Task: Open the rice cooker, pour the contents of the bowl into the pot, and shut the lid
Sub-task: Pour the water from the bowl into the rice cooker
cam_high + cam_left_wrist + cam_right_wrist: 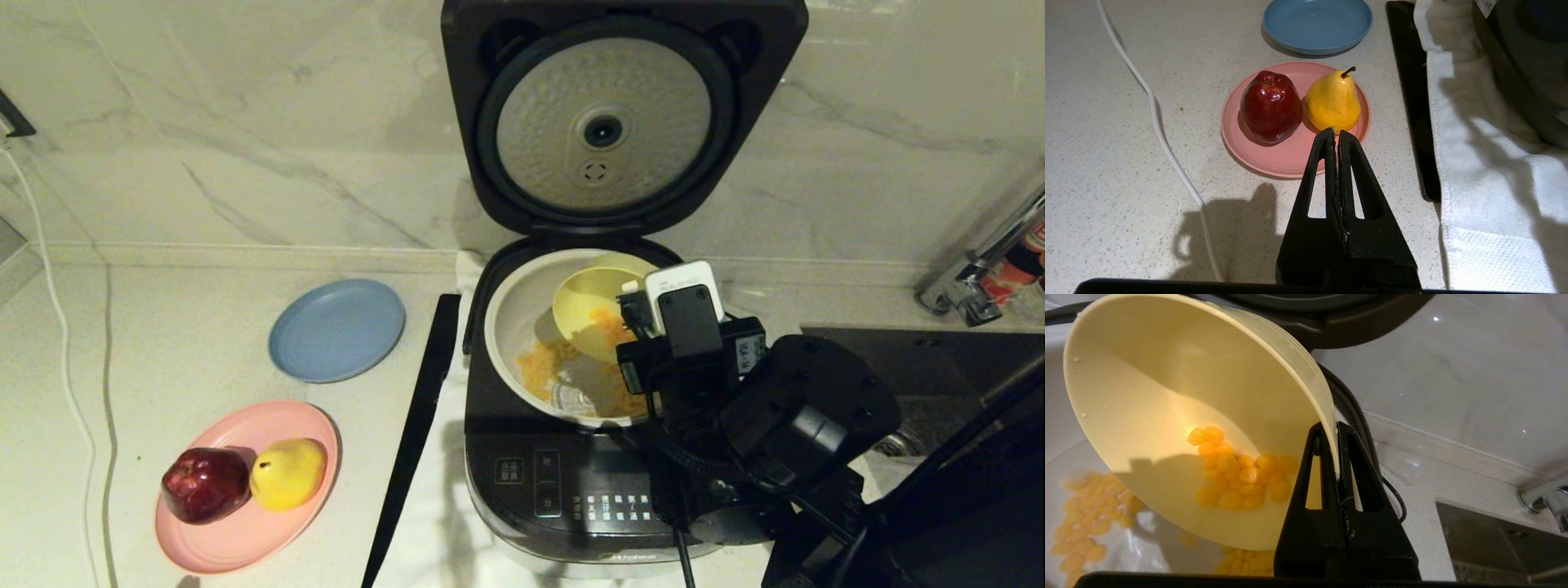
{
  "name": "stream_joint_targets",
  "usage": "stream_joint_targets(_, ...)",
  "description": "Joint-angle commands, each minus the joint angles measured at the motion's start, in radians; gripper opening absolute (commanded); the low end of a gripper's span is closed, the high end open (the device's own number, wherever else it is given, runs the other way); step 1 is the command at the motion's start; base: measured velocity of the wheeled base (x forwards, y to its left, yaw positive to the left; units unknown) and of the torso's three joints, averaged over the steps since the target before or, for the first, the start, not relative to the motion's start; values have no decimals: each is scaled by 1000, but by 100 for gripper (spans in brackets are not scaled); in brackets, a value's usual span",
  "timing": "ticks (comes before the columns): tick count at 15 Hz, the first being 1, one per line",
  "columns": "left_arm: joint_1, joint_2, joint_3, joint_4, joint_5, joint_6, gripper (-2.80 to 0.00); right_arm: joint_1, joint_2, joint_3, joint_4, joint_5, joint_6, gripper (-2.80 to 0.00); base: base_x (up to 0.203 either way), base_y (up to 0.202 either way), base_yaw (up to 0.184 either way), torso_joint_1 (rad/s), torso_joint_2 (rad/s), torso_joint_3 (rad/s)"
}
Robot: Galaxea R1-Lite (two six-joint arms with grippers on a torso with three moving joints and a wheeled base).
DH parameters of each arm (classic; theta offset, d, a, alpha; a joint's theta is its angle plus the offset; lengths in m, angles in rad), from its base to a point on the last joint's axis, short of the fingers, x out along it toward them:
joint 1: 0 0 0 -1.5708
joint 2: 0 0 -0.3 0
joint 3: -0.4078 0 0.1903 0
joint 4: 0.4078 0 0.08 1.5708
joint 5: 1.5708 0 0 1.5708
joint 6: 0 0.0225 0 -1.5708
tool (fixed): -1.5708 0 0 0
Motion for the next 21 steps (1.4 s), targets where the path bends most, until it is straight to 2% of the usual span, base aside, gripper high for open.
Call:
stream_joint_targets(1,0,1,8,0,-1,0,-280,8,18,47,-12,-4,-3,-280,0,0,0,0,0,0)
stream_joint_targets(3,0,1,8,0,1,0,-280,9,10,30,-12,-4,-3,-280,0,0,0,0,0,0)
stream_joint_targets(5,0,1,8,0,-1,0,-280,7,-29,-41,-12,-13,-1,-280,0,0,0,0,0,0)
stream_joint_targets(10,0,1,8,0,1,0,-280,7,-31,38,-12,-20,1,-280,0,0,0,0,0,0)
stream_joint_targets(14,0,1,8,0,-1,0,-280,3,-124,-39,-4,-60,-3,-280,0,0,0,0,0,0)
stream_joint_targets(19,0,1,8,0,-1,0,-280,-19,-255,-128,312,-79,34,-280,0,0,0,0,0,0)
stream_joint_targets(21,0,1,8,0,-1,-1,-280,-19,-290,-172,505,-79,81,-280,0,0,0,0,0,0)
